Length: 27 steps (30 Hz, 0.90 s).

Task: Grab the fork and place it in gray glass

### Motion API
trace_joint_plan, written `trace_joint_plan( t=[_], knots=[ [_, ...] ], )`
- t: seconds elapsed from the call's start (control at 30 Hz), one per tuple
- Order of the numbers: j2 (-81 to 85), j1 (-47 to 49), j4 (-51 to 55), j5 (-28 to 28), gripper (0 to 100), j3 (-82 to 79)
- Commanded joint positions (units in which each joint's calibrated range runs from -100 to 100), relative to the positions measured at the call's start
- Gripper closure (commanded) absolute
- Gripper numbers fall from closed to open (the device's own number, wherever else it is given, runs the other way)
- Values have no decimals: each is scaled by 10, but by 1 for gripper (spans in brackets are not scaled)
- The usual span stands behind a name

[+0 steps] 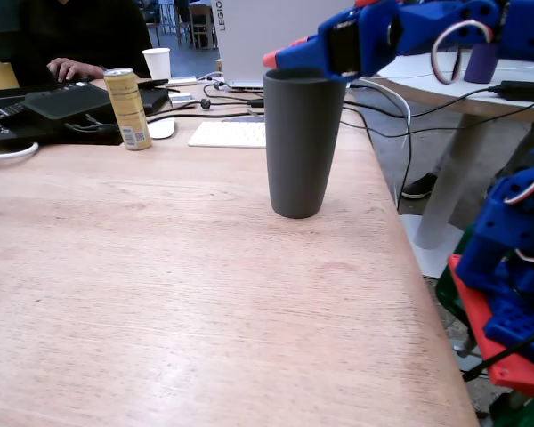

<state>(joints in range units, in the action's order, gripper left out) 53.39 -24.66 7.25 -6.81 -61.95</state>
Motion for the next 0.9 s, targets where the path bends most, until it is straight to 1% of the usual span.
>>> trace_joint_plan(
  t=[0.0,0.03,0.13,0.2,0.27,0.33,0.37,0.43,0.53,0.67,0.73,0.87],
  knots=[
    [4,3,1,4,83,108],
    [-17,6,1,5,83,131],
    [-92,62,4,5,83,224],
    [-134,133,47,5,83,291],
    [-169,189,113,12,83,347],
    [-187,233,149,44,83,365],
    [-187,264,151,54,83,356],
    [-185,341,152,55,83,335],
    [-169,419,142,54,83,254],
    [-73,502,142,55,83,168],
    [-20,504,141,50,83,96],
    [74,483,141,49,84,14]
  ],
)
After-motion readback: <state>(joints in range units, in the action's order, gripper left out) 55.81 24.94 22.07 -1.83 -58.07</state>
